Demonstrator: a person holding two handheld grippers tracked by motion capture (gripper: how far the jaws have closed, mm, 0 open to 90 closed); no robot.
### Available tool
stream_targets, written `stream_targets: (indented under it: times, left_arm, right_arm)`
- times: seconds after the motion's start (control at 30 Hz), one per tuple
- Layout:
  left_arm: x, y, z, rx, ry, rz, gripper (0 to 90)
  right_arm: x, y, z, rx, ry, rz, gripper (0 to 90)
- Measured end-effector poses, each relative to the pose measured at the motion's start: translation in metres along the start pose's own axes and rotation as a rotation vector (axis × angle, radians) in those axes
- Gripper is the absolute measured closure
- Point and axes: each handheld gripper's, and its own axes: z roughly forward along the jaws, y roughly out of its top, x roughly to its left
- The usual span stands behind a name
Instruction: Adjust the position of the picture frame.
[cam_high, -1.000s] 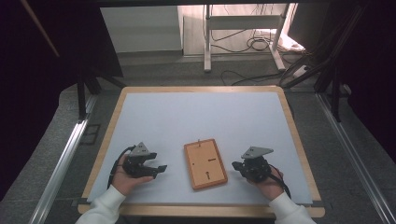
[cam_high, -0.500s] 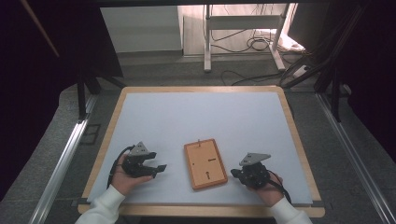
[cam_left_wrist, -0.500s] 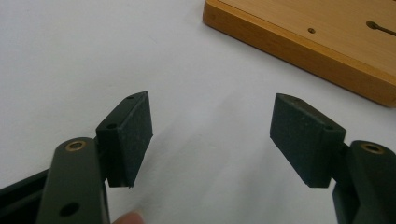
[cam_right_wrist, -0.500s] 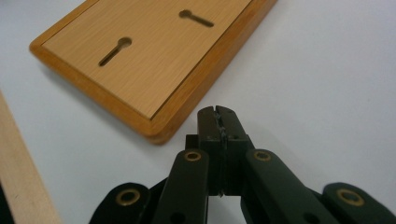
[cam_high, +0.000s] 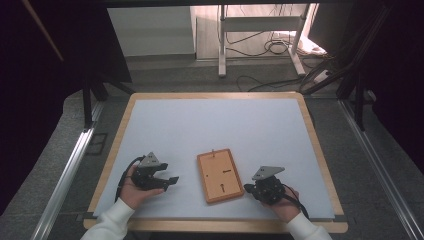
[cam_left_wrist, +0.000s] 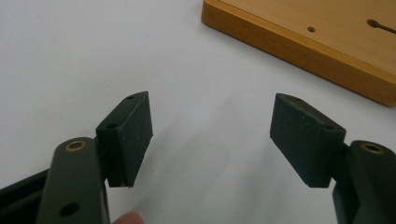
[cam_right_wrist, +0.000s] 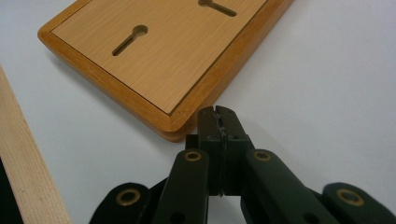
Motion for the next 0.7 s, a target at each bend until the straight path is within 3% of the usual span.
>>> stream_targets:
  times: [0.37, 0.7]
  left_arm:
    - [0.0, 0.0, 0.0, 0.003, 0.001, 0.002, 29.5]
    - [0.0, 0.0, 0.0, 0.002, 0.001, 0.003, 29.5]
  right_arm:
    - [0.005, -0.001, 0.001, 0.011, 0.0, 0.007, 90.0]
    - [0.023, 0.002, 0.004, 0.022, 0.029, -0.027, 90.0]
